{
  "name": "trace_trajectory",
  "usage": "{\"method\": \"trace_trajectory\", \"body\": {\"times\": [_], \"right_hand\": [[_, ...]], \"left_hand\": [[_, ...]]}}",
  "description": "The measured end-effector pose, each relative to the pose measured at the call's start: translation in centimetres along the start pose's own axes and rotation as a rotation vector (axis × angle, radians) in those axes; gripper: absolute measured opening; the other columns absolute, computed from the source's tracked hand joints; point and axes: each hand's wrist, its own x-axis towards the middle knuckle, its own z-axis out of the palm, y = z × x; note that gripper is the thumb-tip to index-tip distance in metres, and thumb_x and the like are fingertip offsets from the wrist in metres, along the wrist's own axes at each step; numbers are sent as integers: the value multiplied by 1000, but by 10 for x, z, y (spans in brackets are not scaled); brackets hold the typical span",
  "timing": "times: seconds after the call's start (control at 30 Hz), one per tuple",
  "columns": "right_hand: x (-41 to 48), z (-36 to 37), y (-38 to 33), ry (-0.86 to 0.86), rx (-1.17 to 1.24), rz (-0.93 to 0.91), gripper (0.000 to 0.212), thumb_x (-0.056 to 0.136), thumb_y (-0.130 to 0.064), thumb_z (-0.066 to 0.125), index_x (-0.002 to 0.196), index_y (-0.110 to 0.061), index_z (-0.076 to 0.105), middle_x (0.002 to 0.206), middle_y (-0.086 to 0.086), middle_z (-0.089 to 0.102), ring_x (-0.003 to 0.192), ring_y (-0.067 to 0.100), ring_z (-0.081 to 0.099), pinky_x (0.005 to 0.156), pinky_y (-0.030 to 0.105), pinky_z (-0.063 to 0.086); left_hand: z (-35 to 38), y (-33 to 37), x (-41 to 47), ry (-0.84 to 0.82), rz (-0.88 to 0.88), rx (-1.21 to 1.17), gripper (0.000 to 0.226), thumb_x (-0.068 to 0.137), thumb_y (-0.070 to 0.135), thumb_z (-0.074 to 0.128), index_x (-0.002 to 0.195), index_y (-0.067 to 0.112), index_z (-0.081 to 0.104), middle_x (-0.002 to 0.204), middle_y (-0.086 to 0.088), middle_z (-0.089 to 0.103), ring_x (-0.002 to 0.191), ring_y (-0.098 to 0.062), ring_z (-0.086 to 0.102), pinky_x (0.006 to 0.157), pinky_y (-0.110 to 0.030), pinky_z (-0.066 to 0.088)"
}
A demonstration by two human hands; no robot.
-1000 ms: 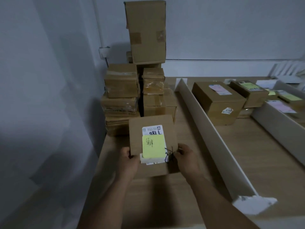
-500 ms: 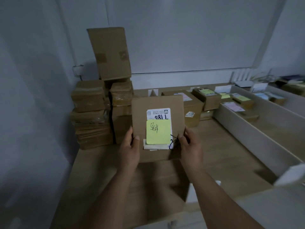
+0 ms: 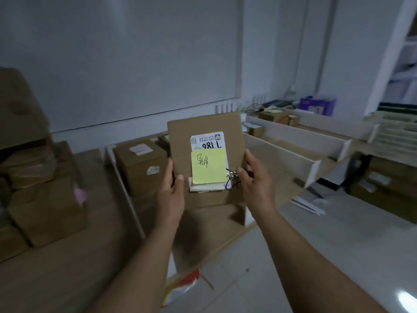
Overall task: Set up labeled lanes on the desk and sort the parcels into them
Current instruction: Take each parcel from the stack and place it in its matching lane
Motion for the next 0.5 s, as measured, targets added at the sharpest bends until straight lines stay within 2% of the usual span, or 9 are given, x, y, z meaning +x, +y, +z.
{"method": "trace_trajectory", "body": {"times": [0.1,0.2,0.27,0.43,0.5], "right_hand": [[20,-57,18,59,-101,-31,53,92,-31,57,140,-44,38,130,-10,59,109,11,60,93,42,49],[33,-110,34,144,-171,-50,55,91,-32,57,142,-42,38,132,-5,57,110,17,61,91,43,49],[39,-143,44,200,-192,-57,57,90,-31,59,142,-42,37,130,-4,59,109,20,61,90,45,50],[60,-221,72,319,-256,-16,60,89,-26,63,142,-40,37,130,-5,59,105,18,62,88,43,50],[72,-253,87,381,-287,5,60,89,-26,63,143,-38,37,131,-3,58,108,19,61,88,44,50]], "left_hand": [[60,12,-6,-49,28,-53,52,98,19,47,145,35,31,142,7,45,125,-8,46,101,-23,35],[114,28,-16,-114,60,-64,53,97,18,48,145,35,31,128,17,46,114,0,44,92,-16,33],[148,38,-20,-163,88,-70,54,97,19,50,144,36,31,128,19,45,115,1,43,93,-15,34],[239,55,-24,-326,120,-69,57,95,28,53,141,50,27,134,18,48,116,-4,50,102,-31,42],[281,63,-27,-381,145,-84,58,94,27,54,141,50,28,130,23,47,115,0,48,100,-28,42]]}}
